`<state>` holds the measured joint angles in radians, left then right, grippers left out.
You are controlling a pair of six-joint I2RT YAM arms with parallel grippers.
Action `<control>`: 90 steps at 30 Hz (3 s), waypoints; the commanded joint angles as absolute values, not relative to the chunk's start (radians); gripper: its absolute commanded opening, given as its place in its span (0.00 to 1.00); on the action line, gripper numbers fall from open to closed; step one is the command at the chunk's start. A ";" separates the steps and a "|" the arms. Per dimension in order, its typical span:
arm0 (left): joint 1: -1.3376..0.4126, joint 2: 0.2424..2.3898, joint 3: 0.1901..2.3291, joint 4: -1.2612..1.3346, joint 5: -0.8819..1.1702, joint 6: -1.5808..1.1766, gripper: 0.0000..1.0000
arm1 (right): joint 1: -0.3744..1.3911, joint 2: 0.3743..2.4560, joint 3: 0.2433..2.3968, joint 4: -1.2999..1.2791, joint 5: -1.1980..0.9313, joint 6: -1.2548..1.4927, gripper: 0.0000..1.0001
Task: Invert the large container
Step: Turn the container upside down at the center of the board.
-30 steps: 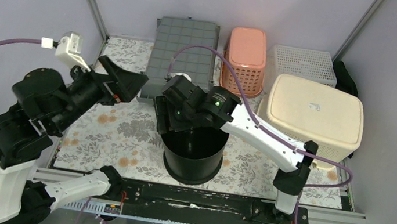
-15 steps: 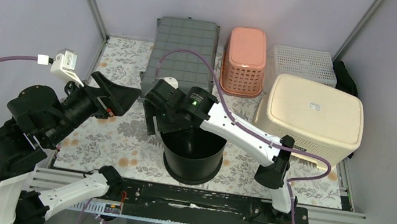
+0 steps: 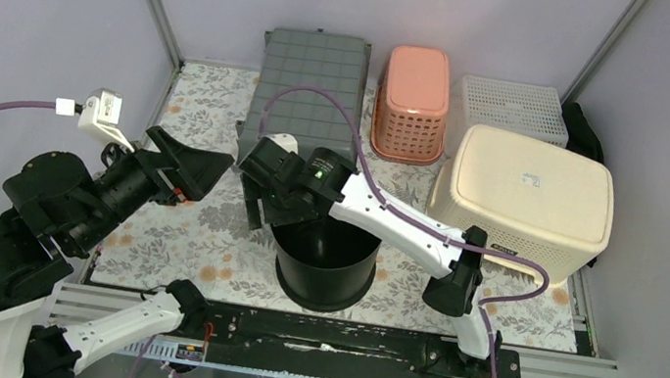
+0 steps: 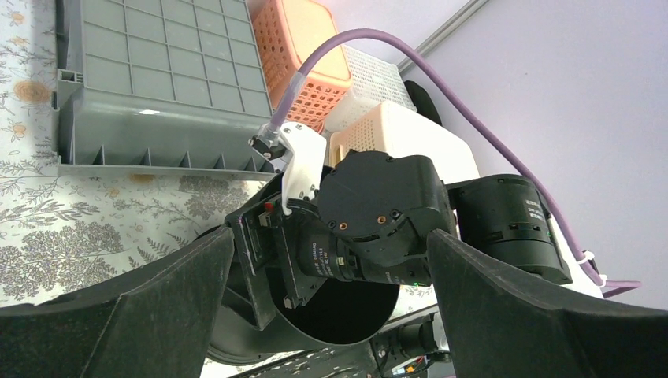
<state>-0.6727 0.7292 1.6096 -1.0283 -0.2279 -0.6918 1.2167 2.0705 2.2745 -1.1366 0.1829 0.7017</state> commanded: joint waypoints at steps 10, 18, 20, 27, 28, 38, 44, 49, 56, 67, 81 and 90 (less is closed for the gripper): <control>-0.677 0.705 1.620 -1.018 -0.232 -0.694 1.00 | 1.226 2.124 2.348 -1.200 0.219 0.722 0.31; -0.676 0.712 1.615 -1.021 -0.231 -0.684 1.00 | 1.227 2.132 2.366 -1.179 0.145 0.707 0.00; -0.676 0.718 1.621 -1.021 -0.228 -0.683 1.00 | 1.227 2.123 2.384 -1.170 0.128 0.704 0.00; -0.676 0.752 1.680 -1.036 -0.228 -0.680 1.00 | 1.219 1.997 2.384 -1.053 0.081 0.714 0.00; -0.676 0.758 1.690 -1.040 -0.228 -0.679 1.00 | 1.216 1.979 2.379 -1.040 0.074 0.717 0.00; -0.676 0.829 1.827 -1.103 -0.290 -0.661 1.00 | 1.140 1.706 2.021 -0.690 -0.098 0.811 0.00; -0.676 0.867 1.875 -1.121 -0.294 -0.662 1.00 | 1.023 1.464 1.572 -0.220 -0.294 0.997 0.00; -0.677 0.889 1.870 -1.120 -0.296 -0.663 1.00 | 0.963 1.344 1.319 0.100 -0.322 1.128 0.00; -0.676 0.902 1.859 -1.124 -0.292 -0.665 1.00 | 0.914 1.332 0.996 0.672 -0.360 1.397 0.00; -0.676 0.915 1.869 -1.137 -0.301 -0.672 1.00 | 0.884 1.480 0.724 1.421 -0.338 1.734 0.00; -0.677 0.977 2.001 -1.247 -0.454 -0.635 1.00 | 0.875 1.692 0.642 1.709 -0.310 1.777 0.00; -0.676 0.961 1.880 -1.256 -0.554 -0.641 1.00 | 0.874 1.840 0.830 1.711 -0.355 1.794 0.00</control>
<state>-0.6731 0.9607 1.9240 -1.2247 -0.4507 -0.6548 0.8806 1.8217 0.7010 1.4487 -0.3473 1.7409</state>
